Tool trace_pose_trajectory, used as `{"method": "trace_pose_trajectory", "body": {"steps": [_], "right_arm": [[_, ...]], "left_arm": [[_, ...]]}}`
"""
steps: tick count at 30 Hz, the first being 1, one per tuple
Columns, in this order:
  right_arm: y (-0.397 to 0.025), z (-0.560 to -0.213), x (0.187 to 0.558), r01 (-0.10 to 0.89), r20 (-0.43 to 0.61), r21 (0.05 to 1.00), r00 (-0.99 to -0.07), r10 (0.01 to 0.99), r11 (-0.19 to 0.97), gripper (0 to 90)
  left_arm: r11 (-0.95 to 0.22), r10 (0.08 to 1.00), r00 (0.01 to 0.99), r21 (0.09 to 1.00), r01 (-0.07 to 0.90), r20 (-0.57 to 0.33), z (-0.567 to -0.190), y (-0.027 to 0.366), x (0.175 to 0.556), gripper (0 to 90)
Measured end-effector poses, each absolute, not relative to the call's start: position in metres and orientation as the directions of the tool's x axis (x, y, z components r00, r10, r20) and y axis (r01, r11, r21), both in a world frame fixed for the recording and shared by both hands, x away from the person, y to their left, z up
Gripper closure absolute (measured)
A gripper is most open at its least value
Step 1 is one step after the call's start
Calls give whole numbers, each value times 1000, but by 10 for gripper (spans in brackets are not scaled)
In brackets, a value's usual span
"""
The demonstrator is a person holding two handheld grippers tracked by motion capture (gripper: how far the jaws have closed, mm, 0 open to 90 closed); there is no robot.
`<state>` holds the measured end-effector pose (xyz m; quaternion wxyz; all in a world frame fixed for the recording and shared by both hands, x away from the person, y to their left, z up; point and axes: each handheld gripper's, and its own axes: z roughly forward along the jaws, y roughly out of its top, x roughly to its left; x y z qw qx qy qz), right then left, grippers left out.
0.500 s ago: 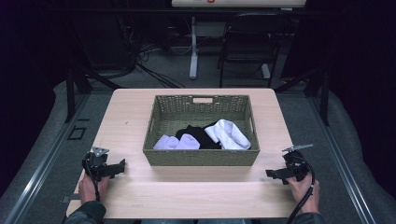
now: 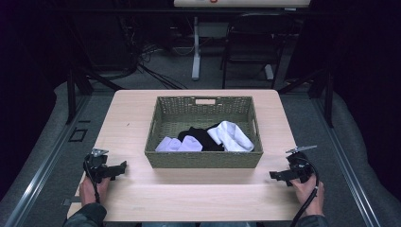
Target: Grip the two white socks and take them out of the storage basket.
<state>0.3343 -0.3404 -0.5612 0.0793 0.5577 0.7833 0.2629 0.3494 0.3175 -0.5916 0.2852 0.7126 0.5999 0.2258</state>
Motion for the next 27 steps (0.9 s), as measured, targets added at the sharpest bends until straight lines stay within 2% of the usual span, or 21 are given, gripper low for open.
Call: {"method": "trace_pose_trajectory", "body": {"steps": [11,27], "right_arm": [[-337,-551,336,828,164,503,-373,913,248,0],[-334,-517,339,818,170,511,-396,902,263,0]], "left_arm": [[-102,987,161,676,730,-24,-591,318,350,3],[-88,989,142,676,732,-25,-591,317,350,4]]}}
